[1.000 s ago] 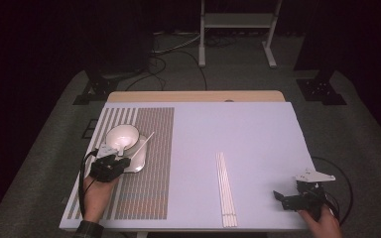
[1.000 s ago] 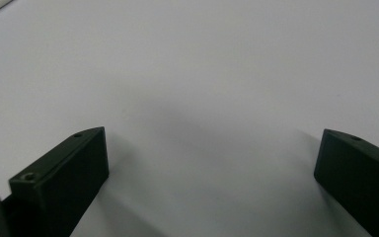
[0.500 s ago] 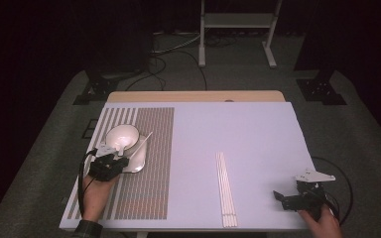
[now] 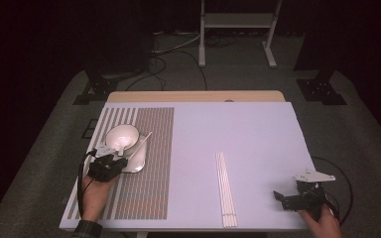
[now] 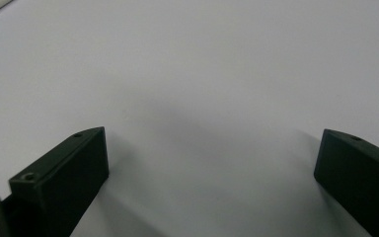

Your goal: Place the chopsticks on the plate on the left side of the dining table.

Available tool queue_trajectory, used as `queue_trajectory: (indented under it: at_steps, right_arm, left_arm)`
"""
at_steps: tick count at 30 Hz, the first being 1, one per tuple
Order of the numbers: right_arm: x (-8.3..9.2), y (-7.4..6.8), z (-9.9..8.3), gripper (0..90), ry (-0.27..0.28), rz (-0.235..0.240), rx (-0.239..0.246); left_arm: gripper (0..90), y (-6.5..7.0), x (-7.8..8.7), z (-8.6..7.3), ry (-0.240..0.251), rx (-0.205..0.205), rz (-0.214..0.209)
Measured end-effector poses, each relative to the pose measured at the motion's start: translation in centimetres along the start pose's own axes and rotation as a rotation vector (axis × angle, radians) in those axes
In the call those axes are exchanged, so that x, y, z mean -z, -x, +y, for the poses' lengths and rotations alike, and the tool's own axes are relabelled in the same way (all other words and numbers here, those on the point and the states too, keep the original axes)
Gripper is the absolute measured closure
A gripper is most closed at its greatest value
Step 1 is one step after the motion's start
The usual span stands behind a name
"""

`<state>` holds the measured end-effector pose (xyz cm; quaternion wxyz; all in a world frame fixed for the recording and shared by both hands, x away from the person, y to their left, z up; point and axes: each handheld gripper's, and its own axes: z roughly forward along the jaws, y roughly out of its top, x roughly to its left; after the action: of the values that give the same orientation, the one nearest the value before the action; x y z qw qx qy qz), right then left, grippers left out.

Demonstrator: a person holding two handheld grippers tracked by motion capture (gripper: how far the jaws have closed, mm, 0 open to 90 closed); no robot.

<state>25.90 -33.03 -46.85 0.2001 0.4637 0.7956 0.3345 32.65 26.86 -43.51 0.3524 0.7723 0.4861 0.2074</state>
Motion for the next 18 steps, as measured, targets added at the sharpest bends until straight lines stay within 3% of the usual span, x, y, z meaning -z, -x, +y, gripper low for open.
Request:
queue_trajectory:
  at_steps: [7, 18]
  right_arm:
    - [0.00, 0.00, 0.00, 0.0, 0.000, 0.000, 0.000]
    - [0.00, 0.00, 0.00, 0.0, 0.000, 0.000, 0.000]
  left_arm:
    - [76.1, -0.25, 0.32, -0.12, 0.022, 0.012, -0.004]
    - [71.8, 0.31, 0.77, 0.06, 0.046, 0.007, -0.014]
